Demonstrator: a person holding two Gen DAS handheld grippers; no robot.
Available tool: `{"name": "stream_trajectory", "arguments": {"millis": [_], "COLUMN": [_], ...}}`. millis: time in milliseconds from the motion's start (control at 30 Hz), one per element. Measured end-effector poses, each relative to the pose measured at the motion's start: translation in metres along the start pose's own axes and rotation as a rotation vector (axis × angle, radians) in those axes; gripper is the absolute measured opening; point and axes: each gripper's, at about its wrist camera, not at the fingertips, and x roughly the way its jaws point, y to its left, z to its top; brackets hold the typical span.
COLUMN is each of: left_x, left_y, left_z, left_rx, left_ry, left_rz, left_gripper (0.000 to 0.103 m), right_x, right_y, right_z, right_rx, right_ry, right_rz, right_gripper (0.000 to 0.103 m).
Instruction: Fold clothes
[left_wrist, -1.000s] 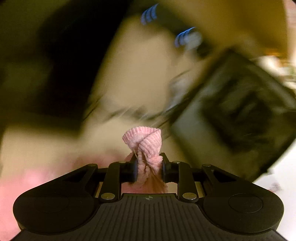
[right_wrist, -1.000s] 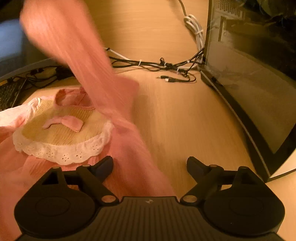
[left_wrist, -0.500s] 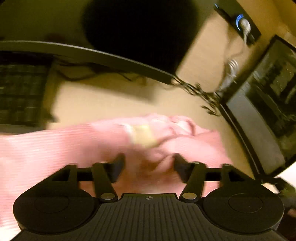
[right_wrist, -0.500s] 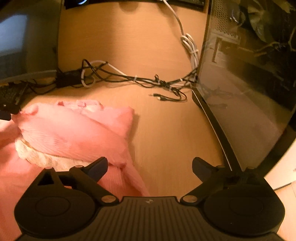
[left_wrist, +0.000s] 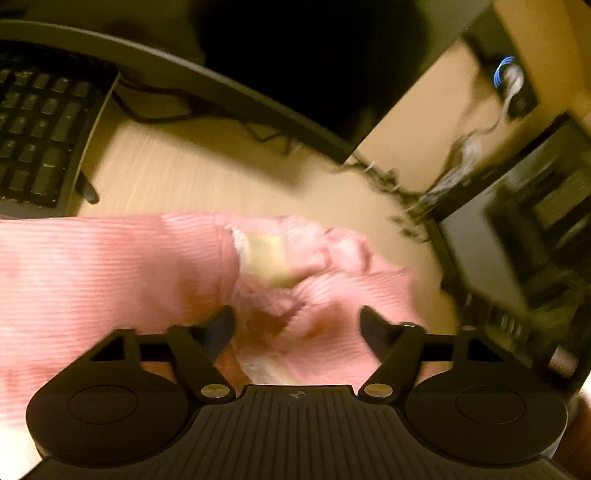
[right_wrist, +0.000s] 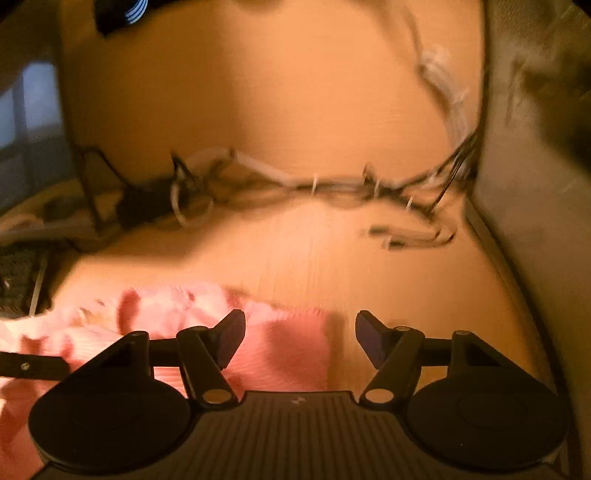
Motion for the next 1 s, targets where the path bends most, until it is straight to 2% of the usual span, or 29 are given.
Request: {"name": "stream_trajectory", "arguments": {"millis": [33,67,100,133,200,333,400,467,533,600,667,733,800,833,900,967,1000], "left_x": [0.003,0.006,0.009,0.011,0.004,-0.015,-0.007,0.011,0.002,-0.008,-0.017,-0.027,-0.037,-0.033,-0.013,0.021,0.037], "left_y": [0.0,0.0,0.0,0.0,-0.006,-0.034,-0.035,-0.028,-0.027,-0.026,-0.025,-0.024,-0.023,-0.032,-0.041,-0.037,-0.03], "left_z": [-0.001,-0.001,-0.002,-0.002,-0.001,0.014,0.015,0.012,0.013,0.013,0.014,0.015,0.016,0.016,0.014,0.01,0.008], "left_rx": [0.002,0.003,0.004,0.01,0.021,0.156,0.23,0.291,0.273,0.253,0.232,0.212,0.191,0.21,0.24,0.223,0.195], "left_ry": [0.007,0.014,0.021,0.026,0.007,-0.107,-0.103,-0.071,-0.094,-0.119,-0.143,-0.168,-0.192,-0.178,-0.129,-0.043,0.002], "left_rz": [0.005,0.009,0.013,0.014,-0.02,-0.061,0.002,0.111,0.082,0.048,0.015,-0.019,-0.053,-0.109,-0.161,-0.119,-0.07], "left_gripper": [0.052,0.049,0.04,0.028,0.022,0.021,0.023,0.024,0.052,0.054,0.054,0.056,0.062,0.068,0.076,0.075,0.066], "right_x": [0.014,0.023,0.022,0.02,0.013,0.0,-0.006,-0.013,-0.019,-0.026,-0.031,-0.03,-0.028,-0.028,-0.026,-0.025,-0.024], "right_y": [0.0,0.0,0.0,0.0,-0.005,-0.014,-0.018,-0.023,-0.027,-0.032,-0.035,-0.03,-0.025,-0.023,-0.018,-0.013,-0.01], "right_z": [-0.001,-0.002,-0.001,0.0,0.0,0.0,0.0,0.0,0.0,0.0,-0.001,-0.01,-0.018,-0.022,-0.031,-0.04,-0.044], "right_rx": [-0.001,-0.009,-0.018,-0.025,-0.023,-0.018,-0.016,-0.014,-0.012,-0.01,-0.007,-0.003,0.002,0.004,0.009,0.014,0.016], "right_ry": [0.039,0.066,0.047,0.03,0.009,-0.031,-0.052,-0.072,-0.092,-0.113,-0.129,-0.111,-0.092,-0.083,-0.064,-0.045,-0.036], "right_rz": [0.01,0.022,0.021,0.02,0.006,-0.02,-0.033,-0.047,-0.06,-0.073,-0.083,-0.053,-0.023,-0.008,0.022,0.052,0.067], "right_gripper": [0.046,0.024,0.019,0.007,0.007,0.008,0.013,0.037,0.045,0.055,0.085,0.092,0.093,0.093,0.093,0.097,0.1]}}
